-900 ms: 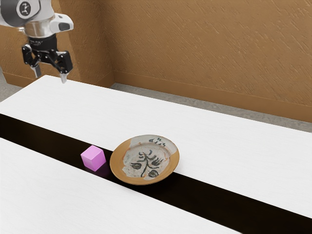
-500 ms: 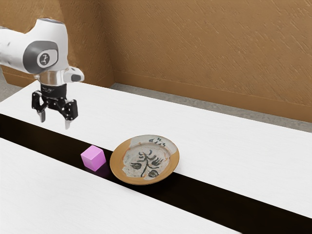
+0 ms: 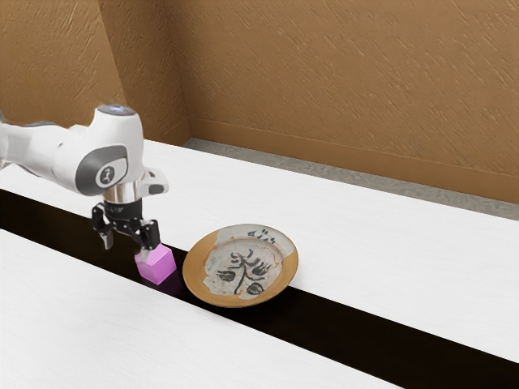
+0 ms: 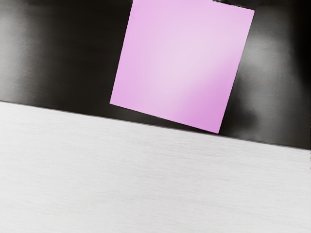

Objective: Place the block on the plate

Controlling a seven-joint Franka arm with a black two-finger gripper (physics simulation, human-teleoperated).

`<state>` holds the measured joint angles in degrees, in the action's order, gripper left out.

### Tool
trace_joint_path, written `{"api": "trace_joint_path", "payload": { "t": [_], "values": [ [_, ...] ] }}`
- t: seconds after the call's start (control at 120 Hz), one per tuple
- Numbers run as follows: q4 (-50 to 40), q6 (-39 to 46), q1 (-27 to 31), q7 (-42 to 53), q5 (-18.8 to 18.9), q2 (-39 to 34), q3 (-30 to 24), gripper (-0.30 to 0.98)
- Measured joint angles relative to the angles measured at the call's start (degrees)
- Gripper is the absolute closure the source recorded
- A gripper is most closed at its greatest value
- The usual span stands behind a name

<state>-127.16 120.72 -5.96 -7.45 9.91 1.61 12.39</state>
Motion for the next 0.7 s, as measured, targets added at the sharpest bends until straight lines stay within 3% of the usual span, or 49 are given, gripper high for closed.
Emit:
{"api": "trace_joint_path", "payload": {
  "t": [0.308, 0.7],
  "values": [
    [5.5, 6.7, 2.6, 3.0, -2.4, 8.8, 0.3, 0.0],
    [5.7, 8.7, 2.5, 8.9, -3.4, 10.5, -1.0, 0.0]
  ]
}}
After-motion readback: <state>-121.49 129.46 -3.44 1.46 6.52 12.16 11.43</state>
